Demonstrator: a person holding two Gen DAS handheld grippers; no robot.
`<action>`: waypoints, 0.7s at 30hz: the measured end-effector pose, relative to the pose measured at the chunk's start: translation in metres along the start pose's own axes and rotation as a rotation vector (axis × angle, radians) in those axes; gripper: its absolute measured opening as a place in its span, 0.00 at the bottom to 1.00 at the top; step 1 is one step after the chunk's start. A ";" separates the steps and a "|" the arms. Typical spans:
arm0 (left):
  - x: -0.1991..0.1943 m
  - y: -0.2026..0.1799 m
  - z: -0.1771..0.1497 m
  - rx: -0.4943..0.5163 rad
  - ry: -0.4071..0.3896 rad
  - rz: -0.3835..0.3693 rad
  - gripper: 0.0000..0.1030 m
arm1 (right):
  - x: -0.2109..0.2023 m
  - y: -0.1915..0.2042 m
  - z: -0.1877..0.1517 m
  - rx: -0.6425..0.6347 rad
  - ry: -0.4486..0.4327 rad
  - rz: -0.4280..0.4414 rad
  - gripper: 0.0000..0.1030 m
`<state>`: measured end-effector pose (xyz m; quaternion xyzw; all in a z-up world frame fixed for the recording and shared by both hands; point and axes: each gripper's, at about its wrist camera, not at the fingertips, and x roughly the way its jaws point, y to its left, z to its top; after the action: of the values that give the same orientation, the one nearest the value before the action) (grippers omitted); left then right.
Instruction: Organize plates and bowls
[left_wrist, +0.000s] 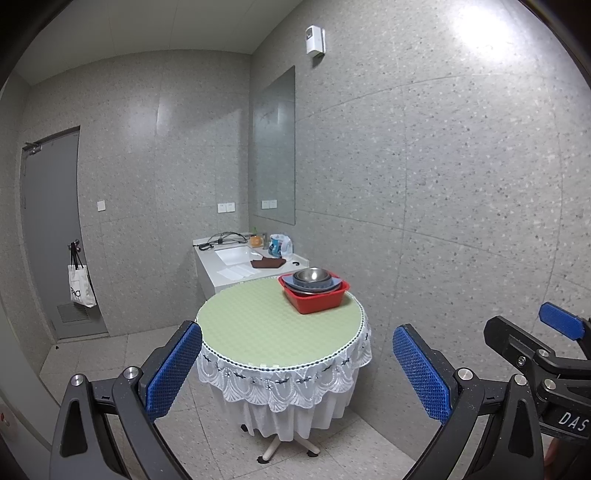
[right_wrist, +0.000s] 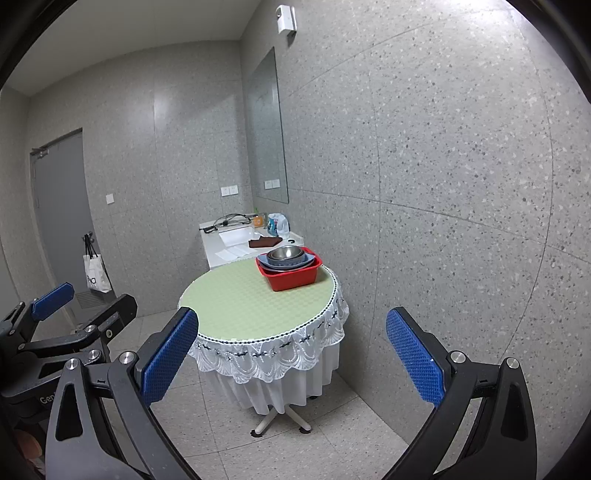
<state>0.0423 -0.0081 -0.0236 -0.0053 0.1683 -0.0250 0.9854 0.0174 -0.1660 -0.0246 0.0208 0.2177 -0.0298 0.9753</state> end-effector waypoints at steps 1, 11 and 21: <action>-0.001 -0.001 -0.002 0.000 -0.001 0.002 0.99 | 0.000 0.000 0.000 0.000 0.000 0.001 1.00; 0.005 0.002 -0.004 -0.005 0.003 0.003 0.99 | 0.010 0.000 0.002 -0.002 0.008 0.004 1.00; 0.007 0.007 -0.005 -0.006 0.002 0.004 0.99 | 0.013 0.002 0.001 -0.002 0.009 0.003 1.00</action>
<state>0.0477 -0.0018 -0.0311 -0.0080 0.1692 -0.0225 0.9853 0.0301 -0.1645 -0.0290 0.0203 0.2222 -0.0279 0.9744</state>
